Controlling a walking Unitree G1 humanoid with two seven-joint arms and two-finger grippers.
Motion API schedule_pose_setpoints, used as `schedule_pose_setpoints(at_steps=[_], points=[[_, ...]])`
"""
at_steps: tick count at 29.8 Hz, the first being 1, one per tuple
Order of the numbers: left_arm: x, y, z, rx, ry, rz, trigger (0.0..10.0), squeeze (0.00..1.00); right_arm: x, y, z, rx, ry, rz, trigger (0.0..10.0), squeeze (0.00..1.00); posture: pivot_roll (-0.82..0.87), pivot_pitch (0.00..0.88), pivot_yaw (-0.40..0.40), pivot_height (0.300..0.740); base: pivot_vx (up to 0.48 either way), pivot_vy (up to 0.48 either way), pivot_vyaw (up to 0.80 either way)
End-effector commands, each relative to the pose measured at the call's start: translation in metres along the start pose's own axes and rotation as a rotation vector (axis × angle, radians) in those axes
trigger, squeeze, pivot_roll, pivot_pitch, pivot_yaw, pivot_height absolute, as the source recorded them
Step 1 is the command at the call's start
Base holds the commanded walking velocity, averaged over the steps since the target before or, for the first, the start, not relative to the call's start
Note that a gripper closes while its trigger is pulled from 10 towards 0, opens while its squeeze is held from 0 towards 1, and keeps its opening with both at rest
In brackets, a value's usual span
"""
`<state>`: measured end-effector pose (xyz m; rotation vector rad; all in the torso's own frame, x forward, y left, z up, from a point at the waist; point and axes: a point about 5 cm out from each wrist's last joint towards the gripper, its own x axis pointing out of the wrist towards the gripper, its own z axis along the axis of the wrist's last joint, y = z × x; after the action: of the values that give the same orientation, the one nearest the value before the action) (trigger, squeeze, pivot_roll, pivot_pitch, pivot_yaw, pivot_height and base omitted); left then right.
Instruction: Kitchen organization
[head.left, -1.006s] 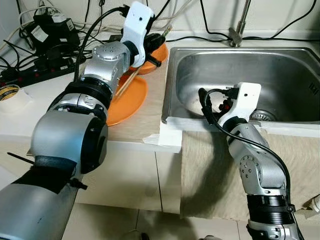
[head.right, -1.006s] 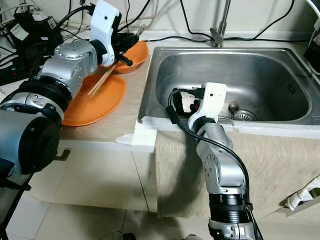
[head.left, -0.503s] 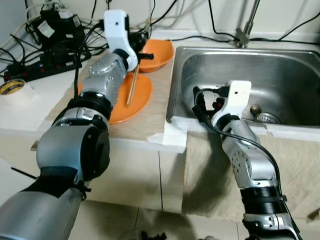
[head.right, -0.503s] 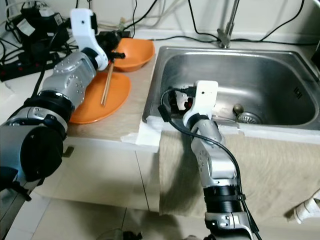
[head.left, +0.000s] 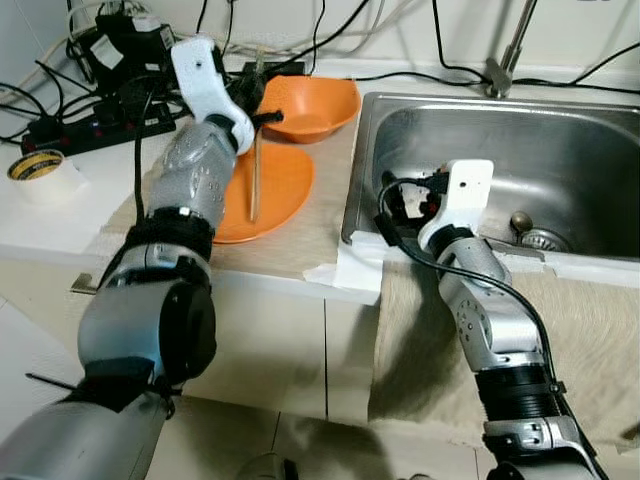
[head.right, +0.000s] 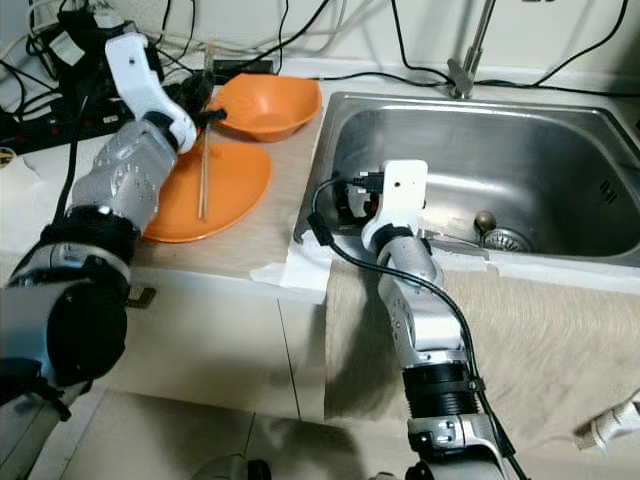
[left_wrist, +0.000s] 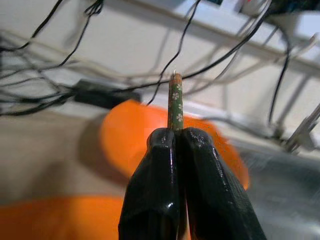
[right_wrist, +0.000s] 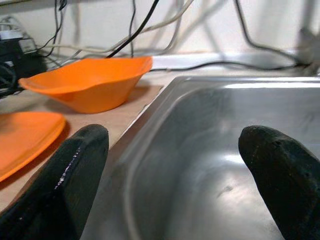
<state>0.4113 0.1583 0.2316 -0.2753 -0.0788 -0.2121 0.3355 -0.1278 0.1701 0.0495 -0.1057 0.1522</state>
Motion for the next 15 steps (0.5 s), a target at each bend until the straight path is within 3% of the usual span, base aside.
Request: schedule_pose_setpoints(at_steps=[1, 6, 15], points=[[-0.002, 0.0, 0.007, 0.041, -0.012, 0.005, 0.0, 0.0, 0.001, 0.001, 0.009, -0.02, -0.047, -0.011, 10.0, 0.0, -0.05, 0.0, 0.058, 0.732, 0.0, 0.0, 0.0], [-0.029, 0.007, 0.004, 0.142, -0.032, 0.018, 0.0, 0.0, -0.006, -0.005, 0.021, -0.112, -0.122, -0.072, 10.0, 0.0, -0.04, 0.0, 0.056, 0.732, 0.0, 0.0, 0.0], [-0.062, 0.011, 0.003, 0.194, -0.031, 0.022, 0.0, 0.0, -0.018, -0.01, 0.021, -0.132, -0.13, -0.11, 10.0, 0.0, -0.03, 0.0, 0.055, 0.732, 0.0, 0.0, 0.0]])
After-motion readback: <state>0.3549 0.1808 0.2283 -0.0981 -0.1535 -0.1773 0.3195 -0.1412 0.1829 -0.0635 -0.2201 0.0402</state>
